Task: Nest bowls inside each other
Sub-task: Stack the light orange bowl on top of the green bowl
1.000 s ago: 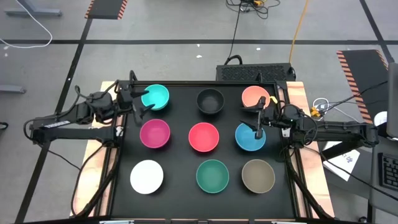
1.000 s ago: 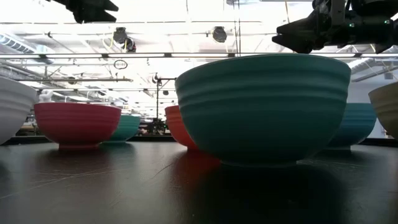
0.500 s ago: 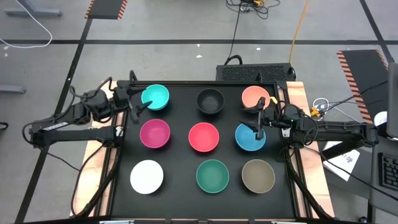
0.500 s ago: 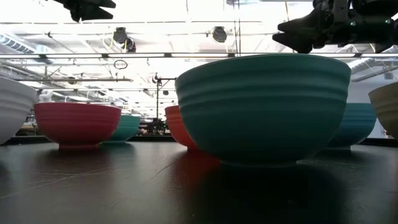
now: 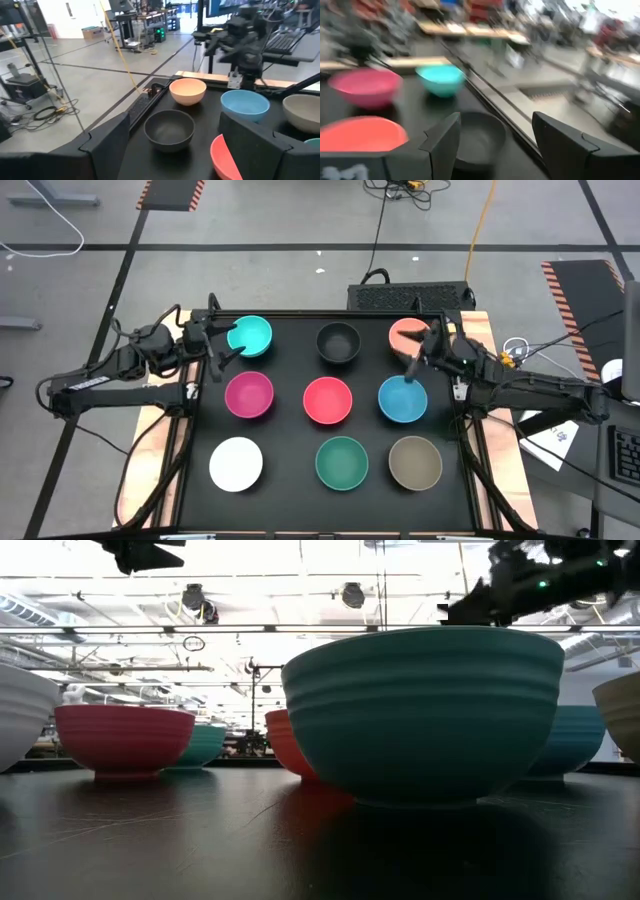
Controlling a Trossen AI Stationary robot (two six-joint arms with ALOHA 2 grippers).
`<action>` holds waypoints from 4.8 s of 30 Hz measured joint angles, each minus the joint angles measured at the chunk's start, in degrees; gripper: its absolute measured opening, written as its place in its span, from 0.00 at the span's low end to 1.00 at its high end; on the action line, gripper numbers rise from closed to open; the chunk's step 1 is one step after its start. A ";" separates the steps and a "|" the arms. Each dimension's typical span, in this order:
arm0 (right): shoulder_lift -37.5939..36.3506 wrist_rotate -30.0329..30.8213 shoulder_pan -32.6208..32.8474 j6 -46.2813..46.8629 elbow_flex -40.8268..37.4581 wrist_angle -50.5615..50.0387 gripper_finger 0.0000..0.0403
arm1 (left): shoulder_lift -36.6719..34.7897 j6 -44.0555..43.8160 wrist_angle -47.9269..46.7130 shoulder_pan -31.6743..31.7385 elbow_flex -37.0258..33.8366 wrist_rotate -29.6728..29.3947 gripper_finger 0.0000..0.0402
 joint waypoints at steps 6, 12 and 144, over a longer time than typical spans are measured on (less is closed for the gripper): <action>3.60 0.99 -4.30 2.08 10.42 -17.04 0.60 | 0.00 -0.30 0.66 0.00 0.00 0.41 0.78; 8.83 0.95 -10.02 2.74 18.06 -33.29 0.60 | 0.00 -0.14 0.64 0.00 0.00 1.38 0.78; 45.23 -15.73 -25.45 -6.00 28.49 -61.45 0.60 | 0.11 0.99 0.40 0.00 0.00 4.91 0.78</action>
